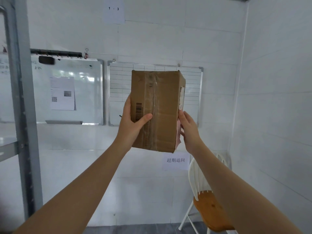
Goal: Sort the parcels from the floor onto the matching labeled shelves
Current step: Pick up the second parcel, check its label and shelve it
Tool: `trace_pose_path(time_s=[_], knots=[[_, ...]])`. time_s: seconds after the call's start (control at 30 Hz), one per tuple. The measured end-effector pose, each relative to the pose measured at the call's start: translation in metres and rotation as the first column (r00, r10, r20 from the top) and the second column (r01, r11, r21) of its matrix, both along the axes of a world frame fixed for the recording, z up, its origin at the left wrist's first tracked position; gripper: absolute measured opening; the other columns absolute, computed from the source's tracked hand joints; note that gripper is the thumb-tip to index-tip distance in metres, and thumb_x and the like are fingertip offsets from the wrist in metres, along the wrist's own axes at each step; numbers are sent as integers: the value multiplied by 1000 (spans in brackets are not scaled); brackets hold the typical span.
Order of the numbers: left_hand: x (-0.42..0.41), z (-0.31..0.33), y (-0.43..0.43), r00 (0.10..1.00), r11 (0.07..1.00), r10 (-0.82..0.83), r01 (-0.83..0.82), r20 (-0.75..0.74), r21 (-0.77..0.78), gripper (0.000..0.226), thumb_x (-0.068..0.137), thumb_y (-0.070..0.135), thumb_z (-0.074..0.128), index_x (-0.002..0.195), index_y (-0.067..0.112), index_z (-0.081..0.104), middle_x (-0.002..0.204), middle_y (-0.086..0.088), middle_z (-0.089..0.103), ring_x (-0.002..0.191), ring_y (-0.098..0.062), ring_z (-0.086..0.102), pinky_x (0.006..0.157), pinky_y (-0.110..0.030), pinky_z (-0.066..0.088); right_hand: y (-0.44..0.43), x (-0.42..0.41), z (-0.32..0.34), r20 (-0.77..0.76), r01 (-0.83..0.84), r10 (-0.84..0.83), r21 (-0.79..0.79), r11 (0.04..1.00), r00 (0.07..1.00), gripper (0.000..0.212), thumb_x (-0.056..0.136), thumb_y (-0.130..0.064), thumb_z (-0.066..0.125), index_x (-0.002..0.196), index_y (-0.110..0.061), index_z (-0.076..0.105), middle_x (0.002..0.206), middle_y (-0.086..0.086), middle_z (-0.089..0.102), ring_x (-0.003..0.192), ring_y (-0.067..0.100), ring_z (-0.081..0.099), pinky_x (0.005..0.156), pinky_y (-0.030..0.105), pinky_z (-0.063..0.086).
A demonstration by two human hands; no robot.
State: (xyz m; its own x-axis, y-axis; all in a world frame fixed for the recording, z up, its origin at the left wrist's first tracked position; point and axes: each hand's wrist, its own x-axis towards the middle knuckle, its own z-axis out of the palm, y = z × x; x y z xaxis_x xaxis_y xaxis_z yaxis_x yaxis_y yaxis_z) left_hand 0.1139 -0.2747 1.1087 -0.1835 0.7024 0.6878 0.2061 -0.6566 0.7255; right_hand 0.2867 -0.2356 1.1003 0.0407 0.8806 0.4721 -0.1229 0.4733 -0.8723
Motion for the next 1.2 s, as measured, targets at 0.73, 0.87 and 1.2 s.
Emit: trace_pose_path(time_s=[0.73, 0.87, 1.2], knots=[[4, 4, 2, 952, 975, -158, 193, 263, -114, 45, 81, 29, 67, 123, 24, 50, 102, 7, 67, 72, -9, 71, 54, -21, 55, -23, -21, -2, 152, 56, -105, 297, 953, 983, 65, 74, -26, 76, 123, -34, 34, 116, -6, 57, 104, 17, 63, 81, 35, 58], [-7, 6, -4, 945, 964, -196, 235, 260, -128, 36, 85, 35, 61, 119, 25, 53, 100, 4, 70, 69, -10, 71, 53, -22, 55, -25, -31, 0, 122, 48, -82, 263, 964, 989, 66, 72, -30, 78, 122, -28, 36, 114, -3, 58, 104, 21, 64, 81, 39, 58], [-30, -6, -8, 969, 972, -176, 199, 172, -125, 42, 89, 43, 50, 127, 26, 48, 99, 6, 70, 74, -12, 72, 68, -31, 60, -31, -56, -18, 32, -46, 39, 304, 952, 999, 39, 86, -21, 64, 120, -33, 49, 112, -6, 67, 95, 11, 69, 75, 27, 57]])
